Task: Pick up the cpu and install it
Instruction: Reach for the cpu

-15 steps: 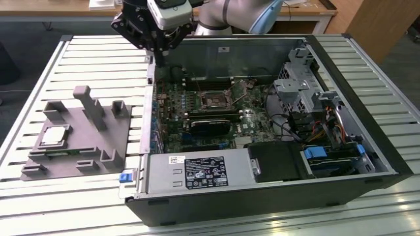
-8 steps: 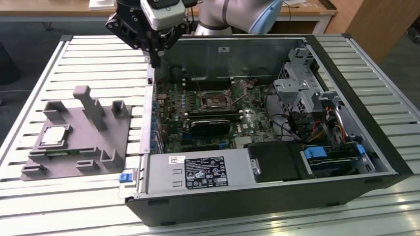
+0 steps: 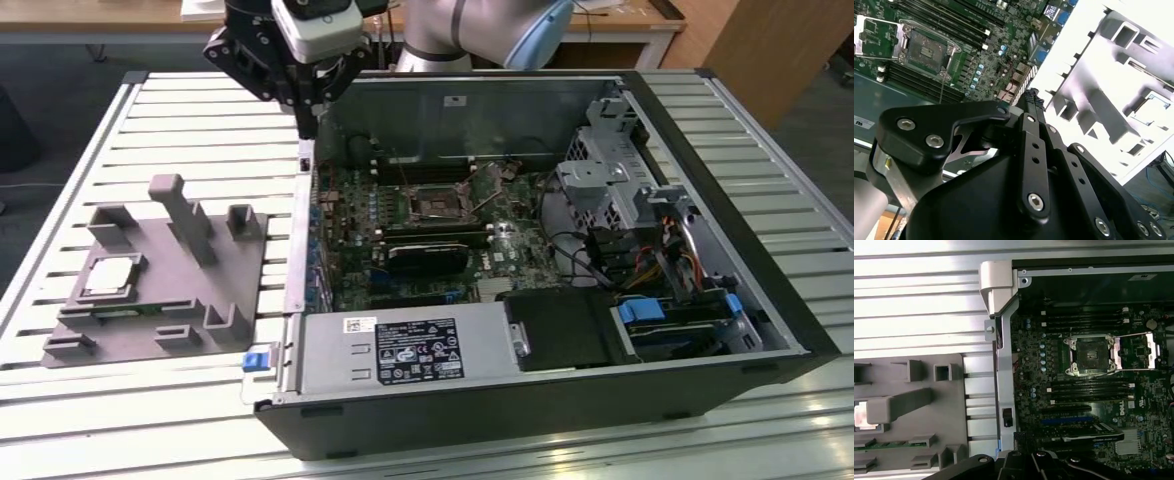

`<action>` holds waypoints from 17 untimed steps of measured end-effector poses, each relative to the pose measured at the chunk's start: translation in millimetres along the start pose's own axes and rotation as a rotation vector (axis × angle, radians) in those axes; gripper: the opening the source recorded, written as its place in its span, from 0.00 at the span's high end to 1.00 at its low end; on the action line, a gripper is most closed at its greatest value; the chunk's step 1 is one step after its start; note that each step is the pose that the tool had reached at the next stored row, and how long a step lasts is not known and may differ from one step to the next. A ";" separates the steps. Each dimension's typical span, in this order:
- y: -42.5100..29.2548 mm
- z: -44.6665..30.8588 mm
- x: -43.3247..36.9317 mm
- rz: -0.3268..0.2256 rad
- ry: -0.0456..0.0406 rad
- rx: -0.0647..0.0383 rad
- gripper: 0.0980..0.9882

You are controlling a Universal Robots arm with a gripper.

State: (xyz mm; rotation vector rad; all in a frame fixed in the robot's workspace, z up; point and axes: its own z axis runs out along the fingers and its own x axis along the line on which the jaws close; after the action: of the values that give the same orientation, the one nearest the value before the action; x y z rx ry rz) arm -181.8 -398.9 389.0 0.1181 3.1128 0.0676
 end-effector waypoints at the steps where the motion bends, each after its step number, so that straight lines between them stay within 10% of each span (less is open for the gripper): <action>1: -0.1 0.0 1.0 0.000 0.0000 0.000 0.99; 17: -1.5 1.0 19.0 0.000 0.0000 0.000 0.99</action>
State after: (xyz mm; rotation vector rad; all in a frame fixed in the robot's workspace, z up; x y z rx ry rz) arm -200.8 -398.9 387.5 0.1180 3.1129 0.0676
